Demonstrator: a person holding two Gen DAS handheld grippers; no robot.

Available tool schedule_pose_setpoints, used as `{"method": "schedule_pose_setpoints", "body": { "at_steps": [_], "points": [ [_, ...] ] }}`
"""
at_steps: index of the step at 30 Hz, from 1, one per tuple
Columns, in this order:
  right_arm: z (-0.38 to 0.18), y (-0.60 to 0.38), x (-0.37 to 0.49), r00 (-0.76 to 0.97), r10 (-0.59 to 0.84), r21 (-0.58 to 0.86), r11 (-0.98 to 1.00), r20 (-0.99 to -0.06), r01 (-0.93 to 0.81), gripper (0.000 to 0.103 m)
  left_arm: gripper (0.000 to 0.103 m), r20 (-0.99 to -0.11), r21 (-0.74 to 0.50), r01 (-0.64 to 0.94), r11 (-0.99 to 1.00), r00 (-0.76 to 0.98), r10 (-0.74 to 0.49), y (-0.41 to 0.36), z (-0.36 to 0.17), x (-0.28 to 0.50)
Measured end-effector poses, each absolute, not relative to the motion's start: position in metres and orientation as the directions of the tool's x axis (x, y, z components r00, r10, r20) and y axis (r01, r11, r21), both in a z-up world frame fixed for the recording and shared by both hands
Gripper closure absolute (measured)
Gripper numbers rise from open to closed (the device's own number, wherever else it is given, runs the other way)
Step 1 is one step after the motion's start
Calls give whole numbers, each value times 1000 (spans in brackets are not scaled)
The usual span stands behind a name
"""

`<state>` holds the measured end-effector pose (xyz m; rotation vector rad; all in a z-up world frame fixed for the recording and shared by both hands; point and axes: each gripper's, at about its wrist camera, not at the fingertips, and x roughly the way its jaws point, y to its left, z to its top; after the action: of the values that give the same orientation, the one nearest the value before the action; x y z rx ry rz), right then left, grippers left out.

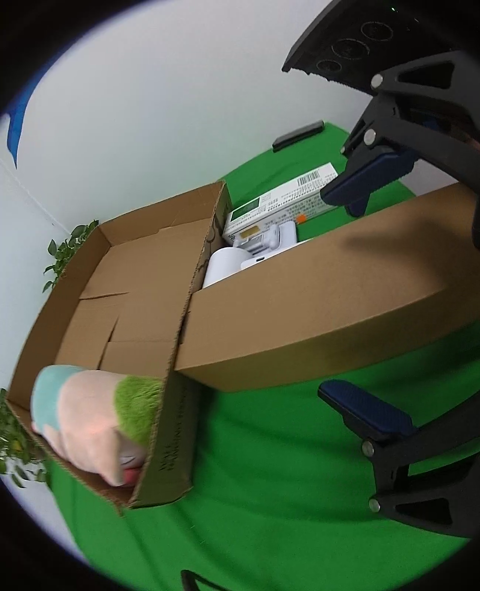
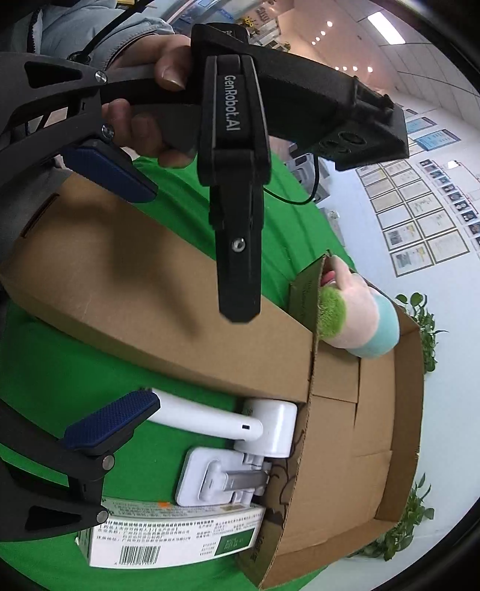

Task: Organize objects
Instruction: 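Move the left gripper to the long brown cardboard box and grip its side wall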

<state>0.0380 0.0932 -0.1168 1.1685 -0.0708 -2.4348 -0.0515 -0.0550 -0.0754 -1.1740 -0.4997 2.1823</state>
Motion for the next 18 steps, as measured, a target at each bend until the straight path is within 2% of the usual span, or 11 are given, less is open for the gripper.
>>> {"method": "schedule_pose_setpoints", "body": {
  "at_steps": [2,7,11,18],
  "points": [
    [-120,89,34,-534,-409,233,-901,-740,367,0,15,-595,-631,-330,-702,-375,711,-56,-82,-53],
    [-122,77,27,-509,-414,224,-892,-755,393,0,17,-573,-659,-315,-683,-377,728,-62,-85,-49],
    [-124,69,27,-517,-392,186,-895,-761,406,0,17,-540,-662,-340,-668,-401,740,-69,-70,-38],
    [-123,67,17,-501,-428,232,-884,-753,406,0,18,-546,-646,-360,-673,-399,737,-76,-63,-26]
  ]
}}
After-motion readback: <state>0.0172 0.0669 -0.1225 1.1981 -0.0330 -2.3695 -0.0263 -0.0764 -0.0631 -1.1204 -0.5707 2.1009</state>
